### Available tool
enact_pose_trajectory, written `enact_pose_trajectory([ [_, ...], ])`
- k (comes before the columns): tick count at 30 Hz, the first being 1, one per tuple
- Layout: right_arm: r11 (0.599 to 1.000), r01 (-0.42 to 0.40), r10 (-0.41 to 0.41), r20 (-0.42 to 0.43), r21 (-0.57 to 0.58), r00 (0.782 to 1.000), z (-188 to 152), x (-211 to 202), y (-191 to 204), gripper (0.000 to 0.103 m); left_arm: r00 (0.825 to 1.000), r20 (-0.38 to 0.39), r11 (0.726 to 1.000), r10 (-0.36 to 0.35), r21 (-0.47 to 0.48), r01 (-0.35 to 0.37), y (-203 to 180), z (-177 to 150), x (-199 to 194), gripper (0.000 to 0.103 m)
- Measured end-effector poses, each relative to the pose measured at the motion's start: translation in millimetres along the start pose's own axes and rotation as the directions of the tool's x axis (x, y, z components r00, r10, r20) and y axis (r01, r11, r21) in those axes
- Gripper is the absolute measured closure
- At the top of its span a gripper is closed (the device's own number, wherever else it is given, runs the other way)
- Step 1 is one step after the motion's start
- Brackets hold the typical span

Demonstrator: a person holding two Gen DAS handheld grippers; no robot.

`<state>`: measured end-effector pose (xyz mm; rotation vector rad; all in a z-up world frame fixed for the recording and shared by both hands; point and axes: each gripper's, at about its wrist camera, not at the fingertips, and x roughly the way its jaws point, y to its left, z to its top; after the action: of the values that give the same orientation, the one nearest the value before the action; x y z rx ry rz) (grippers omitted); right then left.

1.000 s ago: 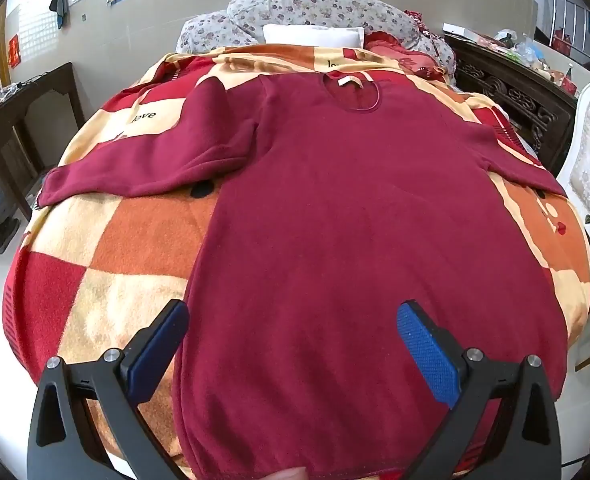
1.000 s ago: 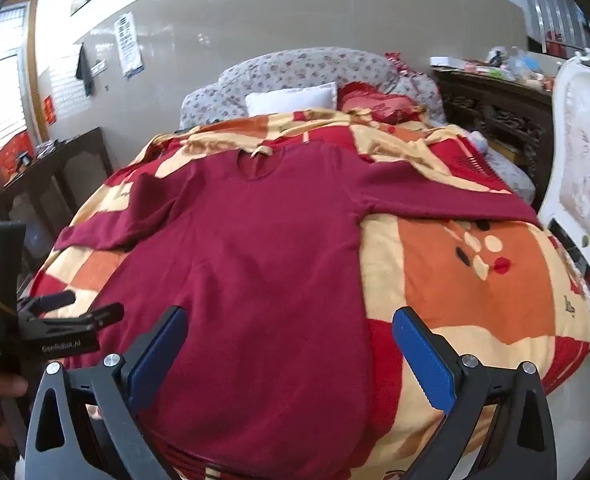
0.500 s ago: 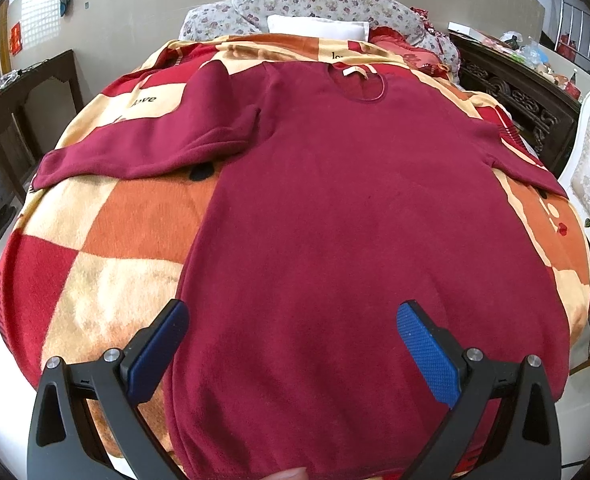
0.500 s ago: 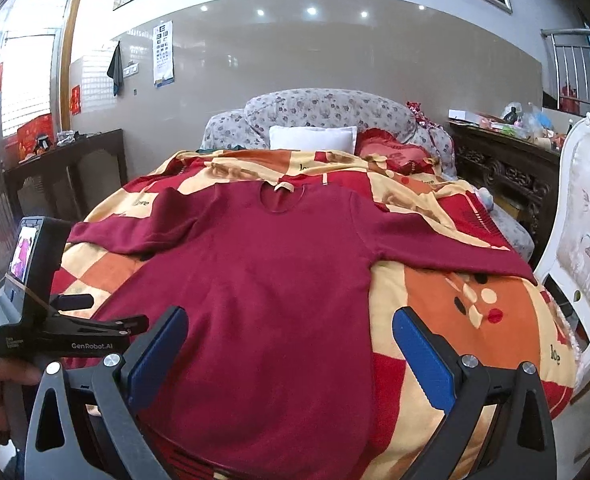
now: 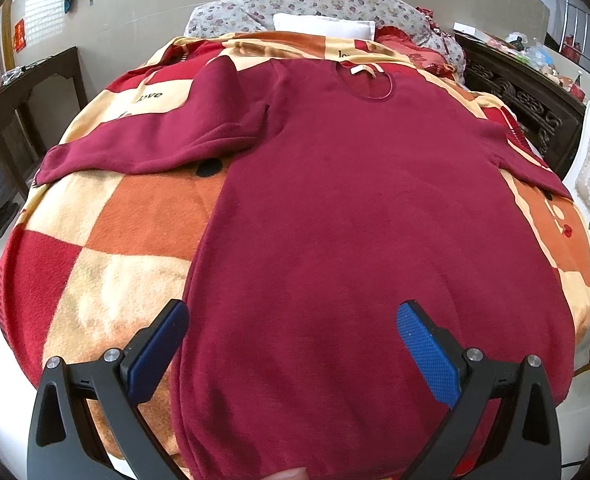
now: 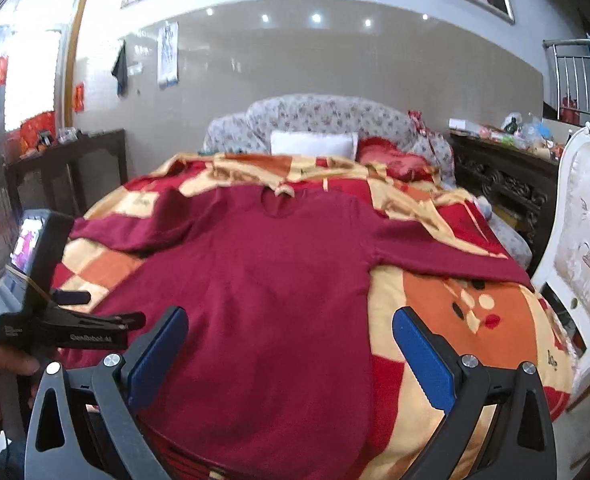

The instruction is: Fold small clothes

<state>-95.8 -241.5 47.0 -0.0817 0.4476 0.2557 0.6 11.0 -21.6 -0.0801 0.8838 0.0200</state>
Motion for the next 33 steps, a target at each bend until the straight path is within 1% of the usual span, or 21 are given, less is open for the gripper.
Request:
enact_pose_trajectory([
  [2, 1.0, -0.013, 0.012, 0.054, 0.007, 0.998, -2, -5, -1, 0.0, 1.0, 0.0, 1.0, 0.002, -0.001, -0.002, 0, 0, 0, 0.0],
  [3, 1.0, 0.0, -0.001, 0.052, 0.012, 0.999, -3, -5, 0, 0.0, 1.0, 0.0, 1.0, 0.002, -0.001, -0.002, 1, 1, 0, 0.0],
  [5, 1.0, 0.009, -0.01, 0.01, 0.019, 1.0, -8, 3, 1, 0.0, 1.0, -0.001, 1.0, 0.001, 0.003, -0.001, 2, 1, 1, 0.0],
  [8, 0.999, -0.031, 0.032, -0.052, 0.018, 0.998, -15, 10, 6, 0.0, 1.0, 0.0, 1.0, 0.007, 0.008, -0.007, 2, 2, 2, 0.0],
  [12, 0.998, -0.015, 0.012, -0.056, -0.054, 0.998, -20, 9, 16, 0.0, 1.0, 0.0, 1.0, 0.012, 0.006, -0.012, 2, 3, 2, 0.0],
  [14, 0.998, -0.005, 0.002, -0.055, -0.065, 0.998, -19, 7, 16, 0.0, 1.0, -0.001, 1.0, 0.01, 0.007, -0.01, 2, 3, 2, 0.0],
  [16, 0.999, -0.003, 0.001, -0.05, -0.049, 0.999, -18, 6, 12, 0.0, 1.0, 0.0, 1.0, 0.01, 0.008, -0.01, 2, 3, 2, 0.0],
  [20, 0.999, -0.024, 0.026, -0.083, 0.029, 0.996, -17, 12, -2, 0.0, 1.0, -0.003, 1.0, 0.008, 0.016, -0.008, -1, 4, 2, 0.0],
  [23, 0.997, -0.028, 0.035, -0.09, 0.07, 0.995, -19, 12, -11, 0.0, 1.0, -0.007, 1.0, 0.01, 0.014, -0.01, -2, 4, 2, 0.0],
  [26, 0.997, -0.006, 0.014, -0.102, 0.076, 0.995, -23, 12, -16, 0.0, 1.0, -0.011, 1.0, 0.013, 0.015, -0.012, -5, 3, 4, 0.0],
  [33, 0.998, 0.013, -0.004, -0.128, 0.068, 0.992, -28, 15, -19, 0.0, 1.0, -0.017, 1.0, 0.009, 0.021, -0.009, -8, 1, 6, 0.0],
])
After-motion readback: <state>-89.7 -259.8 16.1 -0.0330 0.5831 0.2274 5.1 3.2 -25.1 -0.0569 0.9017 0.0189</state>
